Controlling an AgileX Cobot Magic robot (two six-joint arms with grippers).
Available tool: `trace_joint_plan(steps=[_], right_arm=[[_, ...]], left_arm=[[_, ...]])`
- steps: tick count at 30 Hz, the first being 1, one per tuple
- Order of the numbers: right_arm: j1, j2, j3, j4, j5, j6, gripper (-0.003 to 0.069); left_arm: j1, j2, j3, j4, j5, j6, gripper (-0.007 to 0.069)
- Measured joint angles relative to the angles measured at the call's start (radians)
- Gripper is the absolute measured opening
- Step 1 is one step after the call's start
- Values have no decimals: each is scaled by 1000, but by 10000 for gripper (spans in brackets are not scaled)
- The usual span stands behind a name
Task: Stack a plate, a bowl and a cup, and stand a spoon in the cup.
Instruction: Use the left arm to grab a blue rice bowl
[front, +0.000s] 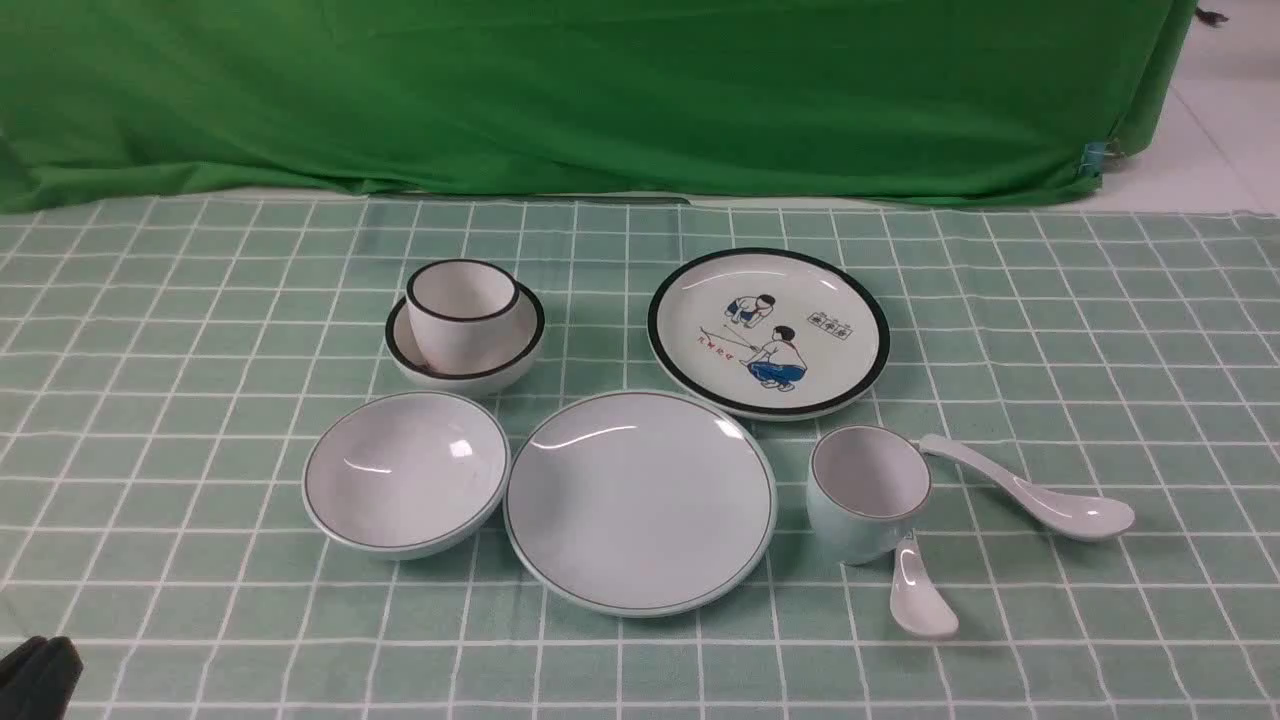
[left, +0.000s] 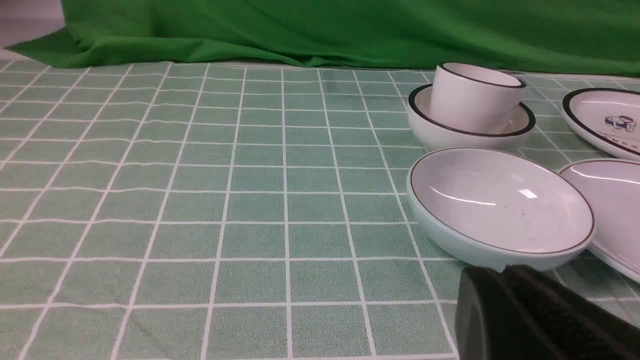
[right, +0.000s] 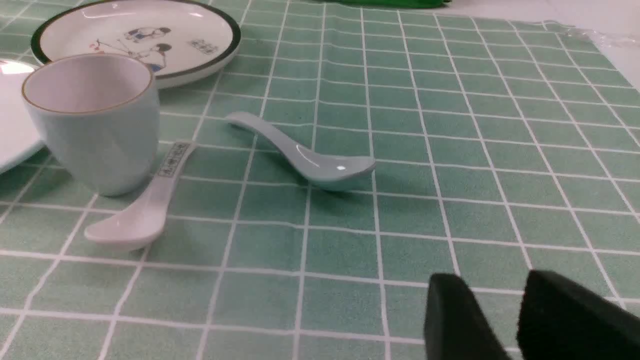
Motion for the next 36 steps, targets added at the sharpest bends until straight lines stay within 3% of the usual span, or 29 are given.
trace_joint_plan(steps=[26, 32, 36], right_arm=[[0, 0, 0, 0, 0, 0, 242], [0, 0, 0, 0, 0, 0, 242], [0, 0, 0, 0, 0, 0, 242]], left_arm=[[0, 0, 0, -11, -17, -9, 17], [0, 0, 0, -270, -207, -211, 17], [0, 0, 0, -355, -341, -313, 17]])
